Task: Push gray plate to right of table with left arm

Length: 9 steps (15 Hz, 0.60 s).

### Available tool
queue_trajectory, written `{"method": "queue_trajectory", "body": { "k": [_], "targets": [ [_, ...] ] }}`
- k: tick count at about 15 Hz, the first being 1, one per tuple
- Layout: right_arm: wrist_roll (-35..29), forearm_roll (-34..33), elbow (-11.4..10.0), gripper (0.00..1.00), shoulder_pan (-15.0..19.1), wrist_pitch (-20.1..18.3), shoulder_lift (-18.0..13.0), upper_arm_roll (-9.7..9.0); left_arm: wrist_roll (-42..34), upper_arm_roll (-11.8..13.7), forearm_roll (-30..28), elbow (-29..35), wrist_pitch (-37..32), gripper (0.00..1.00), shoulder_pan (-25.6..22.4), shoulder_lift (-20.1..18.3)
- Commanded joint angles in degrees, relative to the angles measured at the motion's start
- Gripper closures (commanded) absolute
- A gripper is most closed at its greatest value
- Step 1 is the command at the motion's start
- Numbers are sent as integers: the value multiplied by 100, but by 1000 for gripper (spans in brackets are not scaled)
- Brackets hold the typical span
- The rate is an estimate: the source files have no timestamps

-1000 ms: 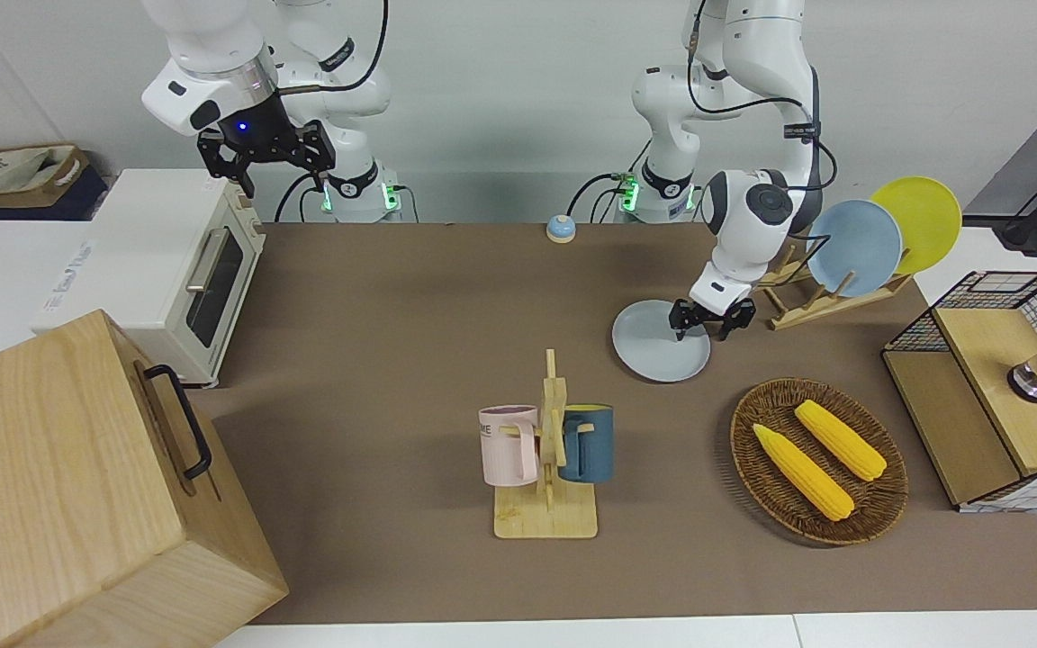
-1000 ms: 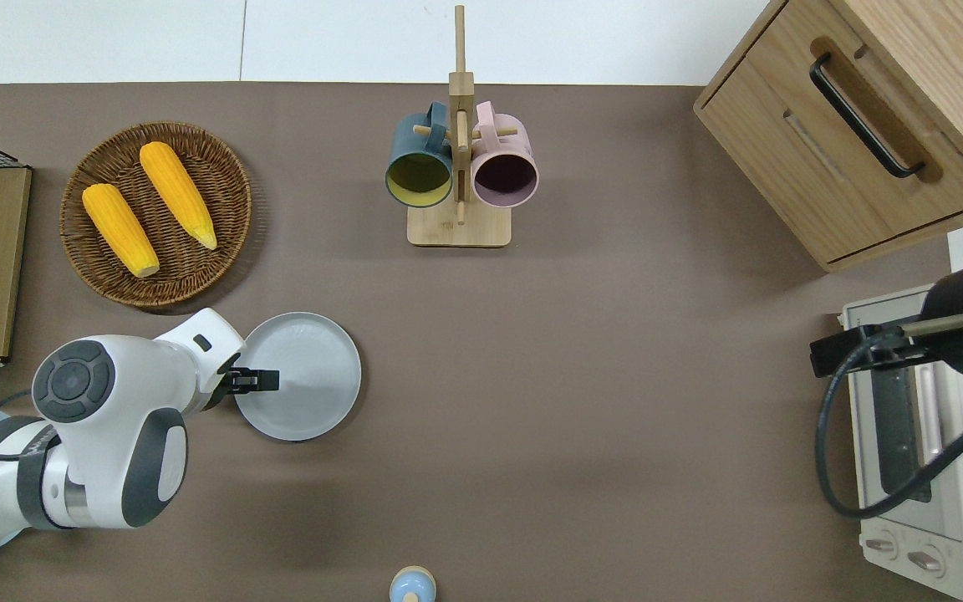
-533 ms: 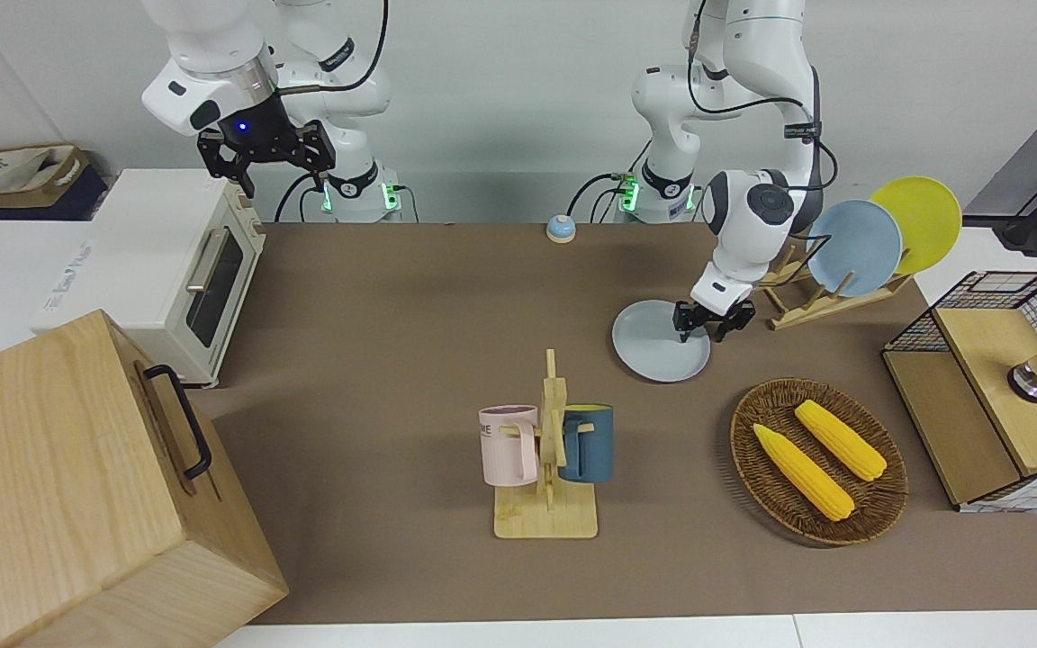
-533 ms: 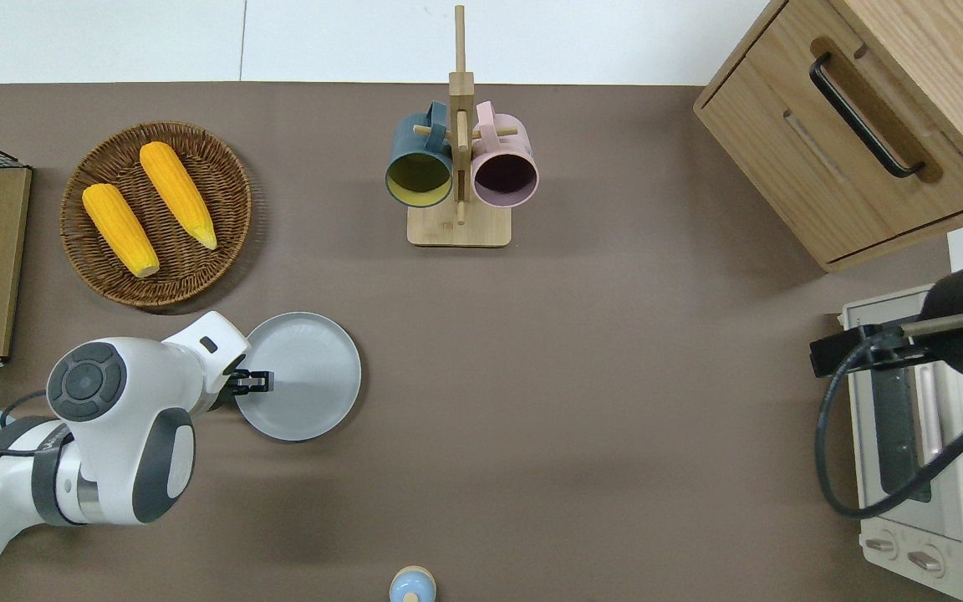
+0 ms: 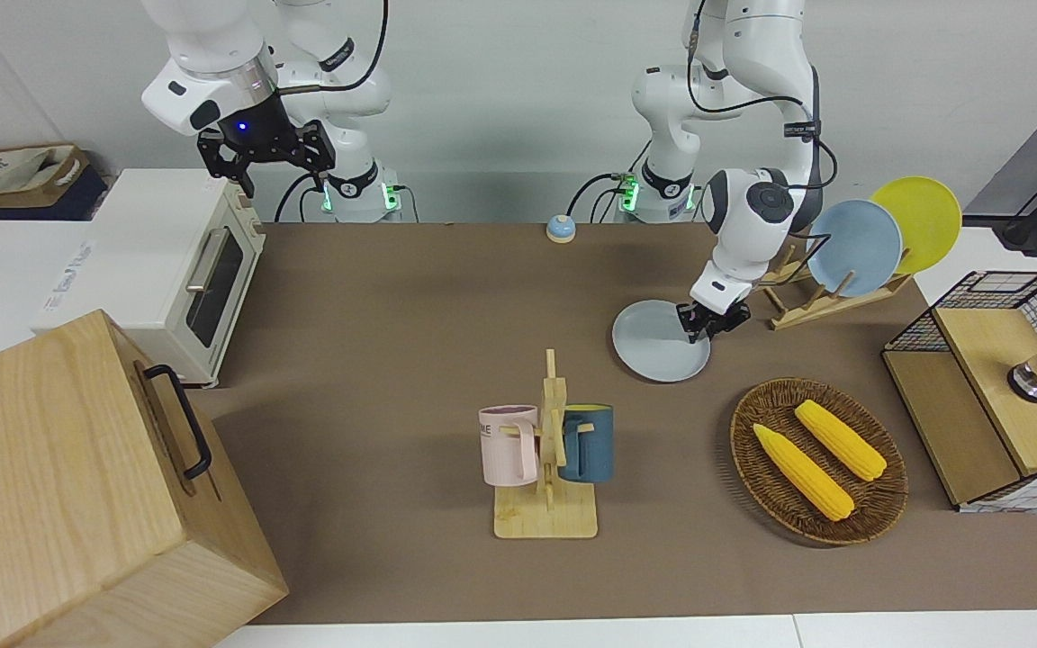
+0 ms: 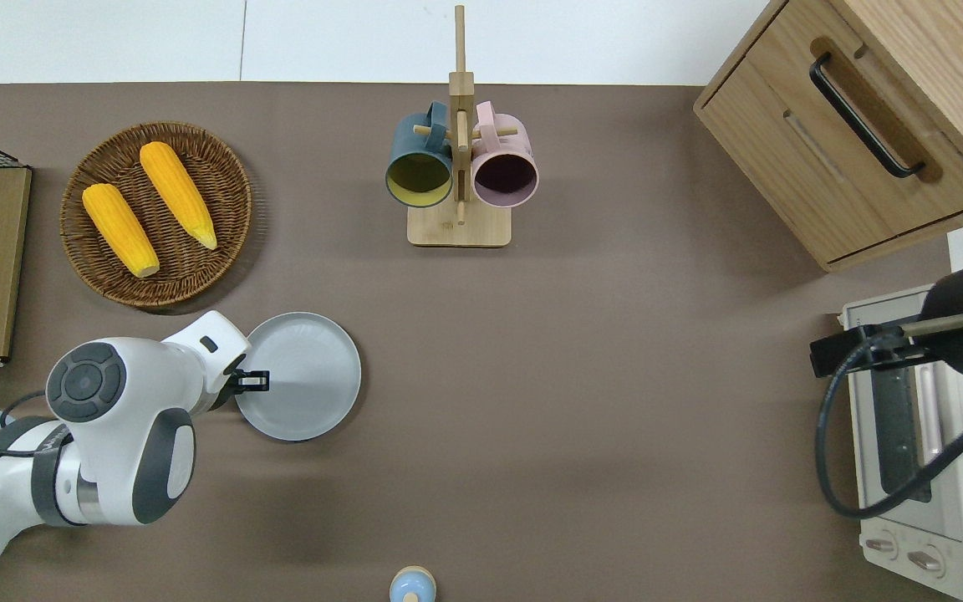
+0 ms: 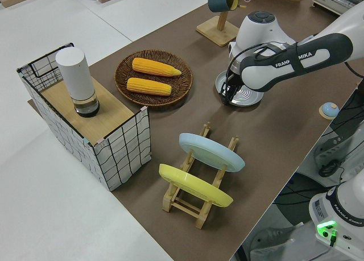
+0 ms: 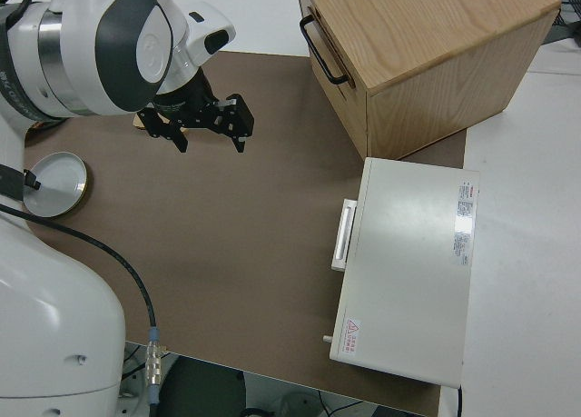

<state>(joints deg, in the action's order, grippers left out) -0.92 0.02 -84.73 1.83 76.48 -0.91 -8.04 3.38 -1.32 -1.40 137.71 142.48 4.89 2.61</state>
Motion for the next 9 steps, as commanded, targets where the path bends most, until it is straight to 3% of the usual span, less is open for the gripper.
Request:
{"method": "queue_trajectory", "body": {
  "k": [1,9],
  "targets": [
    [-75,25,53,17,115,-89,-14,-92,31,26,-36,90,79,1000,30,-94],
    [-66,25,53,17,115,-89,-14,-92,171,17,-36,72,79,1000,56,-85]
  ]
}}
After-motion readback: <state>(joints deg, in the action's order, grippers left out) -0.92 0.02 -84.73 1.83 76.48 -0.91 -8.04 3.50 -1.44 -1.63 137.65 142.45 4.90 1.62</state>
